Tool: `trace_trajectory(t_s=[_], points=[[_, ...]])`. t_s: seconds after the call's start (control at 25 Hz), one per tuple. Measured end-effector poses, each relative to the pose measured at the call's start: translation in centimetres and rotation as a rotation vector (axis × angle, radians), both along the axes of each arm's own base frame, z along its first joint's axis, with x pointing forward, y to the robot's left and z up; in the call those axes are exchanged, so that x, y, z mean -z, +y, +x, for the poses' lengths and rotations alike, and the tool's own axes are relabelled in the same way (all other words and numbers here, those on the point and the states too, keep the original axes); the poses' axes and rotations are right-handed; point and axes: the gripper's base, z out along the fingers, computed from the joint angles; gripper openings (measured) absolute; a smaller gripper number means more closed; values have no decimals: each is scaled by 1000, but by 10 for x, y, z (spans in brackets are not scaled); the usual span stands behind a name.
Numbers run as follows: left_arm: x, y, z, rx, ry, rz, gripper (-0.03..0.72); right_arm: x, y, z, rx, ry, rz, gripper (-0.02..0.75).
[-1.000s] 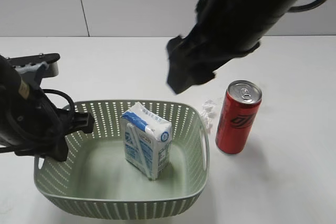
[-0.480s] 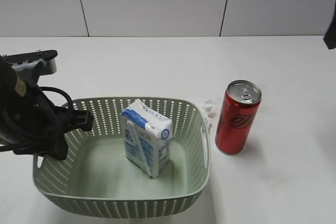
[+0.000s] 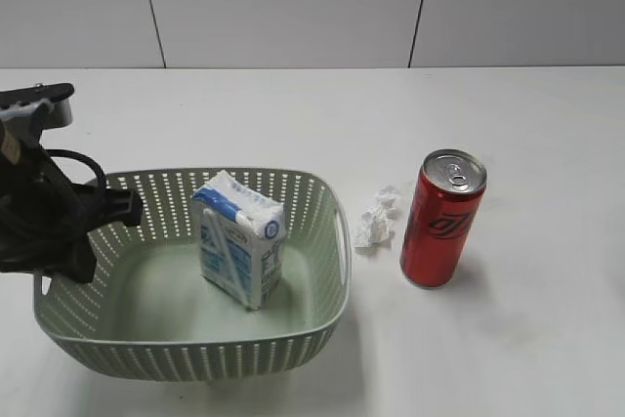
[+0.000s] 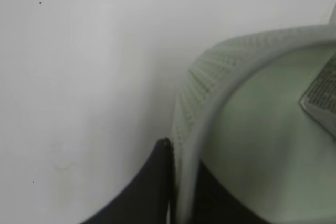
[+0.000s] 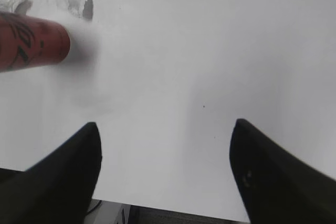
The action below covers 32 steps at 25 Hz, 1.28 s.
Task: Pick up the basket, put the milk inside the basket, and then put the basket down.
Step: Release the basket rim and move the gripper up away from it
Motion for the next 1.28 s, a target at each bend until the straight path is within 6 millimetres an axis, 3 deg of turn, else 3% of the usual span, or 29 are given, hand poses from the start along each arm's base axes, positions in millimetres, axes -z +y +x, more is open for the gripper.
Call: trace_trajectory(t_s=[0.12, 0.36, 0.84, 1.04, 1.28], points=[[0, 5, 3, -15, -2, 4, 6, -2, -1, -30, 2, -39, 1, 593], [-6, 15, 13, -36, -30, 17, 6, 12, -4, -90, 7, -120, 4, 593], [-41, 7, 73, -34, -85, 22, 6, 29, -8, -195, 11, -397, 16, 592], [-39, 1, 94, -27, -91, 24, 6, 33, -9, -231, 15, -606, 26, 592], [-22, -13, 119, -9, -28, -1, 6, 46, -10, -256, 18, -778, 34, 592]])
